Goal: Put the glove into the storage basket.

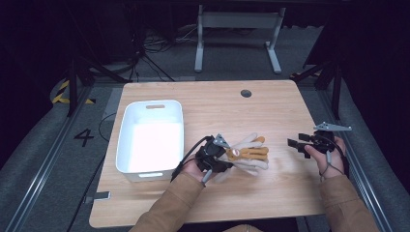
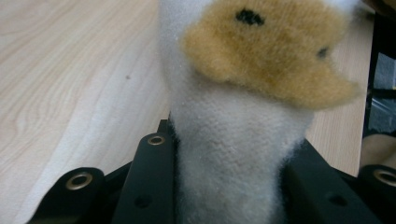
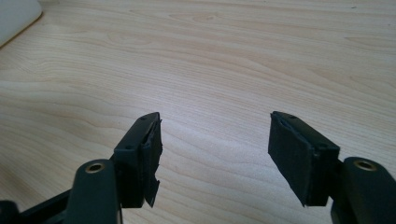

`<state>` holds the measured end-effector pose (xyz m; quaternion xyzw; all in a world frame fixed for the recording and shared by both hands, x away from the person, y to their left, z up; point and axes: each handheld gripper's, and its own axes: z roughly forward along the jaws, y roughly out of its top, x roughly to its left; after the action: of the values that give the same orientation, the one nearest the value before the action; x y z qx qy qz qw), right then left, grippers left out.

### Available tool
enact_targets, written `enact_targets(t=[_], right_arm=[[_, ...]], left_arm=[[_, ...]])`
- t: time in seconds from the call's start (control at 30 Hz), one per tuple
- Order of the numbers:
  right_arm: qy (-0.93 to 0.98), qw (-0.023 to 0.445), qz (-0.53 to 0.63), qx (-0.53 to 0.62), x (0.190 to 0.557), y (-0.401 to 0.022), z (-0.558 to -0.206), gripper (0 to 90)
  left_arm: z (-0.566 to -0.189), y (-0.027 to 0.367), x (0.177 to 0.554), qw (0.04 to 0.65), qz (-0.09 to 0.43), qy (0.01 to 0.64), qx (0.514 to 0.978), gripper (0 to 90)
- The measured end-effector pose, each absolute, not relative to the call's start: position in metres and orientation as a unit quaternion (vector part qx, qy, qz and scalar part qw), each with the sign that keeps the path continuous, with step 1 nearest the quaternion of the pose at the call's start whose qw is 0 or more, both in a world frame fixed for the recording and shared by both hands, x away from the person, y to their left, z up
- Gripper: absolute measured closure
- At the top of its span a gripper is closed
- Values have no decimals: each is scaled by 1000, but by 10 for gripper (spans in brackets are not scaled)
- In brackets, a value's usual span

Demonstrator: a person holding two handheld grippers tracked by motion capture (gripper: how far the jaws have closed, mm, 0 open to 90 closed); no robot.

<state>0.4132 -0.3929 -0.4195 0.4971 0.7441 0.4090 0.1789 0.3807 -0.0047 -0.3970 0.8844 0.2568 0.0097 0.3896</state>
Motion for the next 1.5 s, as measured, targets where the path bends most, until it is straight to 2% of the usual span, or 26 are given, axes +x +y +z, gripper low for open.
enact_targets(t=[0.47, 0.73, 0.97, 1.5], right_arm=[[750, 163, 408, 494, 424, -394, -425, 366], [768, 175, 397, 472, 427, -384, -432, 389], [767, 175, 401, 470, 430, -382, -436, 409], [777, 156, 384, 474, 431, -383, -442, 462]], left_arm=[[-381, 8, 388, 394, 8, 320, 861, 712], [-364, 15, 385, 399, 39, 362, 841, 711], [-355, 19, 386, 403, 45, 387, 828, 711], [-329, 33, 400, 354, 67, 443, 821, 711]])
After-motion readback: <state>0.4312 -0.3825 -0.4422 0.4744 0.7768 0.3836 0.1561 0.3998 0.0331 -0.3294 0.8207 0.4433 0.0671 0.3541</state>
